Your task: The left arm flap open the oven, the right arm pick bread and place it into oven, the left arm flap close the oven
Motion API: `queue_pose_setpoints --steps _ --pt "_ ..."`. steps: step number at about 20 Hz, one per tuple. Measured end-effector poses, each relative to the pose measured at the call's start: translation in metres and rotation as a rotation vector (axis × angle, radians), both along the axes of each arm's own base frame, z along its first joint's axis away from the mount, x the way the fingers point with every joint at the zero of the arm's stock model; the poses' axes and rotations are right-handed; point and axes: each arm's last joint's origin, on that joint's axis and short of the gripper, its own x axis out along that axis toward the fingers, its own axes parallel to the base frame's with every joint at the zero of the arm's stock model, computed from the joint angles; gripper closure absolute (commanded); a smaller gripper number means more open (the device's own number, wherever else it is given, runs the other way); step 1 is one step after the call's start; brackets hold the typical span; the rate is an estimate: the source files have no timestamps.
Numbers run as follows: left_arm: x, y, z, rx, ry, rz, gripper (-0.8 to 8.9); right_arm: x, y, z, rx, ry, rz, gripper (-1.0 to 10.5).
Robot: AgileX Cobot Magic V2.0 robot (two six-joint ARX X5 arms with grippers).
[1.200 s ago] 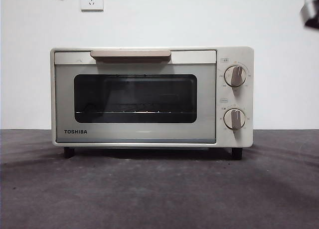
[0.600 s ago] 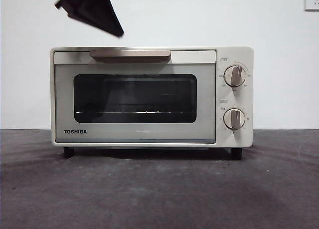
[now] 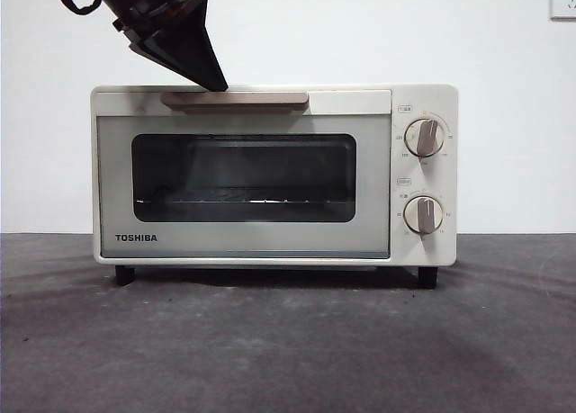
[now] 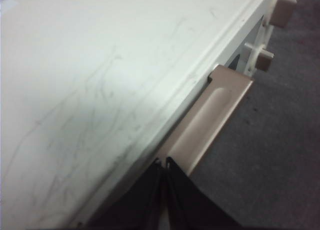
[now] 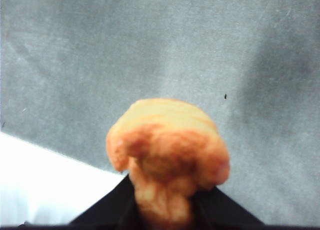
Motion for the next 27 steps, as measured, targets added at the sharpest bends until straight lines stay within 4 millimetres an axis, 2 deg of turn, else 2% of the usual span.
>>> queue_pose_setpoints --steps 7,15,21,27 --pt "-0.019 -0.008 0.001 0.081 0.027 -0.012 7.97 0.0 0.0 0.0 0.0 0.0 0.0 8.8" --pt "-0.031 -0.017 -0.001 0.107 0.055 0.017 7.97 0.0 0.0 0.0 0.0 0.0 0.0 8.8" --pt "-0.049 -0.023 -0.018 0.081 0.079 -0.009 7.97 0.0 0.0 0.0 0.0 0.0 0.0 8.8" --pt "-0.07 -0.012 -0.035 0.073 0.108 0.023 7.97 0.001 0.0 0.0 0.002 -0.009 0.0 8.8"
